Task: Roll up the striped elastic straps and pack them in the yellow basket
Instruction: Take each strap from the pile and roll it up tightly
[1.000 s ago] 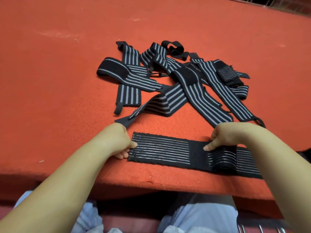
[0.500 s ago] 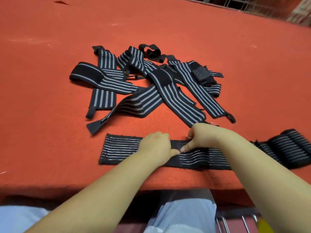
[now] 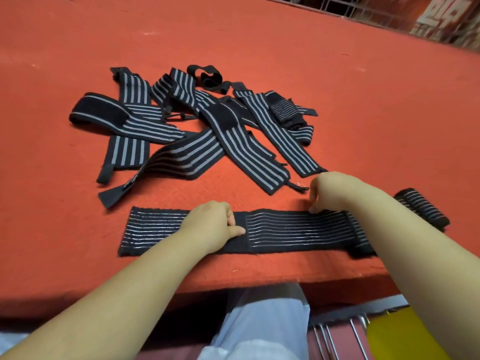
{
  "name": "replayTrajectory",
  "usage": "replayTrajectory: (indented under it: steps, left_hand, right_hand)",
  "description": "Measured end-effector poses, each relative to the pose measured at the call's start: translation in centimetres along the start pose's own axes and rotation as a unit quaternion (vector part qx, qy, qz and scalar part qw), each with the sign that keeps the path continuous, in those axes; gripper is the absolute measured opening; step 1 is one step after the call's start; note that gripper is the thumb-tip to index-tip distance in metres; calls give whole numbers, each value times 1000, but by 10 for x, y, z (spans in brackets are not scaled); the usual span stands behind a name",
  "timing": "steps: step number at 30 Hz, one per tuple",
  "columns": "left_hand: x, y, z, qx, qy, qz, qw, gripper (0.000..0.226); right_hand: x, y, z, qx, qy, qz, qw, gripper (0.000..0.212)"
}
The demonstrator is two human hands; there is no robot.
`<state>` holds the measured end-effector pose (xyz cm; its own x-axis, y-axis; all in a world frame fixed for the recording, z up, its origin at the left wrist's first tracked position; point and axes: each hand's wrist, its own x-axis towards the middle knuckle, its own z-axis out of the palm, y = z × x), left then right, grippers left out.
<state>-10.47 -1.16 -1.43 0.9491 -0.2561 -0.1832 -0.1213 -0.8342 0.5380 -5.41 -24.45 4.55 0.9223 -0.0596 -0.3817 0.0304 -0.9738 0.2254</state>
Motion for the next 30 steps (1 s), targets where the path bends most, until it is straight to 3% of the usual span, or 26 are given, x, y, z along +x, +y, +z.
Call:
replayTrajectory:
  steps: [2, 5, 9, 12, 17, 20, 22, 27, 30]
  left_hand:
    - [-6, -10, -6, -23, -7, 2, 1000, 18]
    - [-19, -37, -26, -18, 26, -58, 998, 18]
    - [-38, -82, -56, 36, 101, -194, 975, 32]
    - [-49, -97, -60, 61, 89, -252, 962, 48]
    - [-56, -104, -56, 56, 75, -231, 968, 38]
    - [-54, -100, -55, 37, 134, -205, 969, 32]
    - [-50, -95, -53, -21, 190, -172, 966, 26]
    - [-30, -85, -47, -233, 268, -92, 930, 16]
    - [-27, -80, -43, -354, 261, -67, 896, 11]
  right_hand:
    - [1, -11, 0, 68, 30, -33, 997, 26]
    - [-4, -42, 2, 174, 36, -110, 978, 21]
    - [-8, -97, 11, 279, 24, -198, 939, 26]
    - [-4, -126, 17, 289, 32, -219, 931, 31]
    - [-12, -157, 16, 217, 34, -191, 957, 35]
    - [-24, -161, 21, 176, 68, -160, 969, 33]
    - [-37, -160, 29, 206, 70, -128, 968, 31]
    - [-75, -171, 47, 390, 28, -90, 916, 30]
    - [-94, -184, 57, 461, -34, -119, 879, 15]
